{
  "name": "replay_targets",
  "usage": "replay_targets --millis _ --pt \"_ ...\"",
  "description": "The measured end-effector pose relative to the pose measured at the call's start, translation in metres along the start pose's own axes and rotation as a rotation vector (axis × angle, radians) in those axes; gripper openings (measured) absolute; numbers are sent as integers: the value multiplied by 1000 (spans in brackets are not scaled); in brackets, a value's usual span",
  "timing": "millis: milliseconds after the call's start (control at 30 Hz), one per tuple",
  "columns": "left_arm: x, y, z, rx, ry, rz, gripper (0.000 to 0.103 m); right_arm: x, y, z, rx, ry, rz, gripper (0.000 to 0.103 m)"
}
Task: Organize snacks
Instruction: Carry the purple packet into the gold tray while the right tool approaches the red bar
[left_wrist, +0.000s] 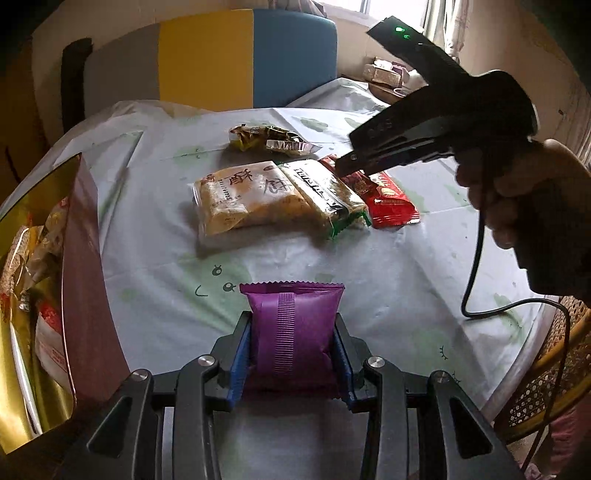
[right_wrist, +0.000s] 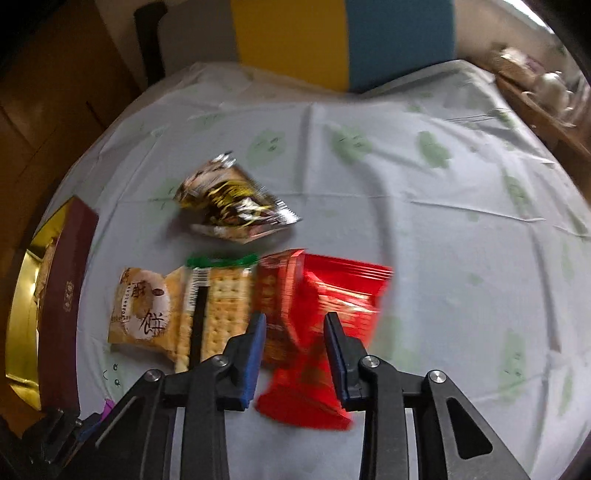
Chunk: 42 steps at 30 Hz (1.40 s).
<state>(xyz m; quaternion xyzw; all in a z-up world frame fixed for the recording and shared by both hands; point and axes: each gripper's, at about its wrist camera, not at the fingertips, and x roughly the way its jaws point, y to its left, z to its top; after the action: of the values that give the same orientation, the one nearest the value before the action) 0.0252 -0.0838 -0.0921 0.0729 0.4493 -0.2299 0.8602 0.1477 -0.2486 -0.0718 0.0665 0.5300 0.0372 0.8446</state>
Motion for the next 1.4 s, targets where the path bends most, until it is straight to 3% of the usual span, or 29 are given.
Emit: replay_targets --millis 167,233,367,667,867,1000,1100,1233,1400 --pt "0 -1 -1 0 -6 6 40 10 16 5 -86 -7 -26 35" --pt "0 0 0 -4 -5 6 40 13 24 3 -155 -16 -64 26" --pt "0 -1 0 -8 -5 12 40 22 28 -6 -203 10 -83 24" --pt "-7 -2 4 -8 21 5 39 20 14 -11 -147 3 14 24" --pt "-51 5 14 -41 -69 -44 39 23 13 -8 -154 6 11 25" --pt "-85 41 28 -174 -134 -55 39 19 20 -10 -186 -5 -17 25" --pt "-101 85 40 -295 -149 5 40 18 19 -10 -198 -12 -31 25" --pt "-99 142 54 -421 -123 44 40 17 18 -12 -206 -18 -43 25" --pt "-72 186 76 -442 -76 135 40 17 21 -12 -211 -18 -50 25"
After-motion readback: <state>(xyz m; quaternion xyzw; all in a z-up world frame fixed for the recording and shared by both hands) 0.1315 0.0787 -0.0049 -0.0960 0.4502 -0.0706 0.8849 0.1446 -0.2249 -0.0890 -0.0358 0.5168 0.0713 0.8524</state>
